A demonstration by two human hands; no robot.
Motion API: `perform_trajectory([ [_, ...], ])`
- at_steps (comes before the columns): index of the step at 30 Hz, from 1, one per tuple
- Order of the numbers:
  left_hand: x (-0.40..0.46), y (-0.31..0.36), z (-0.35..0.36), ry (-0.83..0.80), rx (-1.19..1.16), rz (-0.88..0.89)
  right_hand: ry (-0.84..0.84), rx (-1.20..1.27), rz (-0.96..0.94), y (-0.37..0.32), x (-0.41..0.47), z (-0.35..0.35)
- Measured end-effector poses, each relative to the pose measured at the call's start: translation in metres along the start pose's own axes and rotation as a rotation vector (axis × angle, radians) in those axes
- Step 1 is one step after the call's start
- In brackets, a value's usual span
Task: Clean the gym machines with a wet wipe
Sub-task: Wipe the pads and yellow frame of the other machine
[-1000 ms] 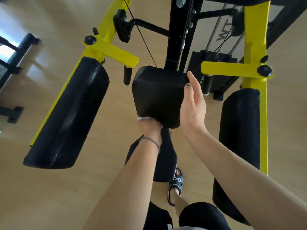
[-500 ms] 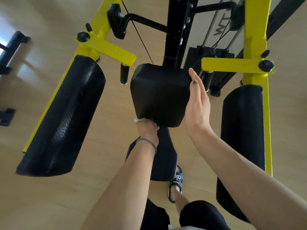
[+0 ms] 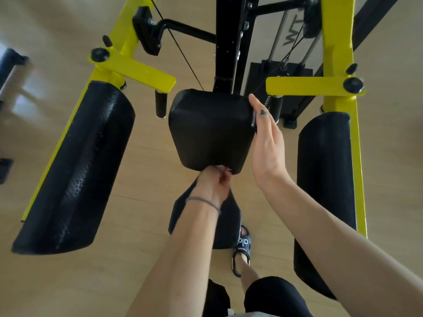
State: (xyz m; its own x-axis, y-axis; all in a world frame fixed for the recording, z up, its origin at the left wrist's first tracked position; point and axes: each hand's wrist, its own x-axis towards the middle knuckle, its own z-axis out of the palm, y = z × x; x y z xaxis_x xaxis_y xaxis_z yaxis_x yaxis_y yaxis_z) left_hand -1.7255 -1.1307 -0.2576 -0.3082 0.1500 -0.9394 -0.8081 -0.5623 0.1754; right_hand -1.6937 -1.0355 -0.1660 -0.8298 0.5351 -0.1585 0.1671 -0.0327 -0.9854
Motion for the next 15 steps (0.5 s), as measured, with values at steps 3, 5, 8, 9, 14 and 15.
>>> perform_trajectory([
  [3,-0.013,0.026,-0.008,0.070,0.070,0.275,0.010,0.019,-0.012,0.000,-0.001,0.002],
  [5,-0.017,0.027,-0.006,0.149,0.109,0.376,0.021,0.046,-0.005,0.001,-0.001,0.003],
  [8,-0.020,0.006,0.009,0.127,0.206,0.298,0.025,0.067,0.014,0.000,0.000,0.005],
  [9,-0.021,-0.005,0.013,0.070,0.233,0.225,0.027,0.062,0.018,0.000,0.000,0.004],
  [14,-0.033,-0.030,0.033,-0.104,0.273,0.104,0.021,0.066,0.037,-0.003,0.000,0.001],
  [15,-0.038,-0.022,0.032,-0.085,0.223,0.139,0.022,0.069,0.047,-0.005,0.000,0.000],
])
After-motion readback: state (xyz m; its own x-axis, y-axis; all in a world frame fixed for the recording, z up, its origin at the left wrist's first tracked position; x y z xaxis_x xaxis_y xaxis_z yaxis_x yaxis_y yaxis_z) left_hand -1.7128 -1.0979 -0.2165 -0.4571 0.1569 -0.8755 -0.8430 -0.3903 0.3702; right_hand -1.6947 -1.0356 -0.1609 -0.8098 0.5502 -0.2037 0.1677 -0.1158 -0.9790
